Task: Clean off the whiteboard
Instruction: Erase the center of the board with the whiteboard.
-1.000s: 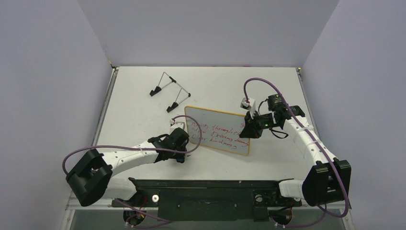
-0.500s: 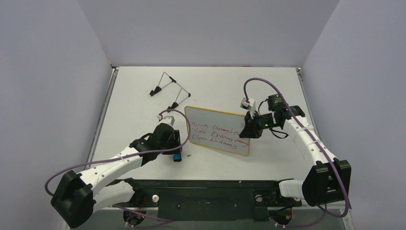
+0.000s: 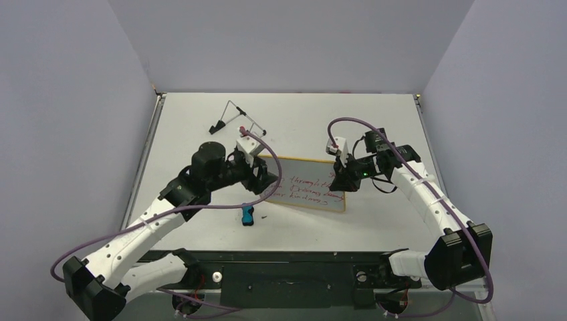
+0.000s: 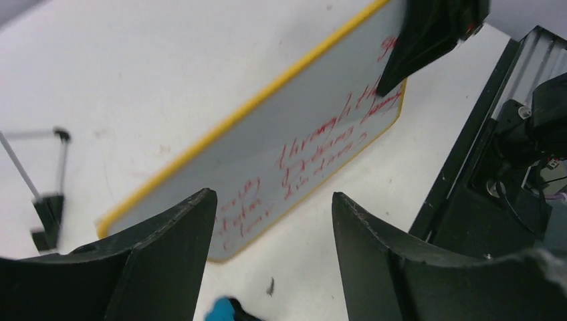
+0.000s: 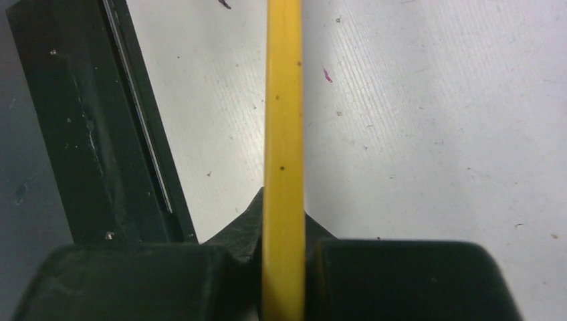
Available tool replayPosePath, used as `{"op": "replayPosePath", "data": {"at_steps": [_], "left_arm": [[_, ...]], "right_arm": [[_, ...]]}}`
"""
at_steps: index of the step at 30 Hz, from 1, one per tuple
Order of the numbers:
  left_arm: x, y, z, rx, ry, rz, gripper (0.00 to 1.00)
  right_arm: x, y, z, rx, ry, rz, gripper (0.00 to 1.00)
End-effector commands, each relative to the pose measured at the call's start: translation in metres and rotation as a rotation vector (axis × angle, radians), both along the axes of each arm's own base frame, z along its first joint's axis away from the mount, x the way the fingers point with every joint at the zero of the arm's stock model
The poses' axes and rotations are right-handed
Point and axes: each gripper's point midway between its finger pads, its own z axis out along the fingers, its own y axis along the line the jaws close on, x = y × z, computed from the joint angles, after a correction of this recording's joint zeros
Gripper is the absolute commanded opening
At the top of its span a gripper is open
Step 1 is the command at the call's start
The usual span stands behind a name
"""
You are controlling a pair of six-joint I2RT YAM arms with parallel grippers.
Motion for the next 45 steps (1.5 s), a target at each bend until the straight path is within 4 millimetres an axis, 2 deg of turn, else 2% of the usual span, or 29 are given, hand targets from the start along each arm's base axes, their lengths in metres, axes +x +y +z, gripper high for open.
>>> {"op": "replayPosePath", "data": {"at_steps": [1,6,9,12,17,20,24,26,27,28,29,31,32,33,34,35,38,39,41,45], "left_arm": [[0.006,-0.029,0.061,0.041,-0.269,-0.275,0.62],[0.021,-0.056,0.065,0.071,-0.378,-0.430,0.63],[0.021,-0.070,0.063,0.060,-0.380,-0.540,0.63],[0.018,-0.082,0.048,0.051,-0.324,-0.654,0.63],[0.035,-0.089,0.021,0.074,-0.328,-0.698,0.59],[0.039,-0.091,0.013,0.074,-0.303,-0.724,0.55],[0.039,-0.094,-0.004,0.094,-0.262,-0.776,0.41],[0.043,-0.095,-0.012,0.111,-0.247,-0.773,0.23],[0.047,-0.095,-0.017,0.128,-0.247,-0.762,0.05],[0.048,-0.094,-0.018,0.132,-0.244,-0.753,0.00],[0.052,-0.094,-0.018,0.138,-0.254,-0.736,0.00],[0.058,-0.093,-0.014,0.133,-0.269,-0.699,0.00],[0.060,-0.091,-0.012,0.125,-0.264,-0.681,0.00],[0.063,-0.091,-0.006,0.108,-0.288,-0.668,0.00],[0.068,-0.089,0.004,0.080,-0.306,-0.644,0.00],[0.065,-0.089,0.005,0.057,-0.302,-0.653,0.00],[0.066,-0.086,0.017,0.000,-0.311,-0.649,0.00],[0.066,-0.086,0.019,-0.010,-0.313,-0.654,0.00],[0.065,-0.085,0.022,-0.028,-0.316,-0.653,0.00],[0.063,-0.081,0.028,-0.065,-0.322,-0.660,0.00]], "right_arm": [[0.011,-0.015,0.013,-0.133,-0.110,0.019,0.00],[0.009,-0.015,0.015,-0.158,-0.142,0.065,0.00],[0.009,-0.016,0.018,-0.160,-0.157,0.068,0.00],[0.007,-0.015,0.019,-0.152,-0.161,0.074,0.00],[0.004,-0.014,0.018,-0.140,-0.157,0.090,0.00],[0.002,-0.013,0.019,-0.134,-0.157,0.103,0.00],[0.001,-0.012,0.018,-0.129,-0.156,0.109,0.00],[0.001,-0.012,0.019,-0.127,-0.158,0.110,0.00],[0.001,-0.012,0.019,-0.125,-0.158,0.111,0.00],[0.001,-0.012,0.019,-0.123,-0.158,0.110,0.00],[0.001,-0.012,0.020,-0.117,-0.154,0.108,0.00],[0.003,-0.014,0.022,-0.099,-0.142,0.086,0.07],[0.004,-0.014,0.022,-0.089,-0.134,0.080,0.20],[0.006,-0.016,0.024,-0.071,-0.125,0.064,0.27],[0.007,-0.017,0.024,-0.062,-0.120,0.057,0.38],[0.008,-0.018,0.026,-0.043,-0.117,0.051,0.46],[0.006,-0.018,0.026,-0.006,-0.125,0.066,0.60],[0.005,-0.017,0.025,0.016,-0.134,0.085,0.69],[0.003,-0.016,0.024,0.056,-0.151,0.116,0.75],[0.005,-0.020,0.020,0.163,-0.232,0.174,0.79]]}}
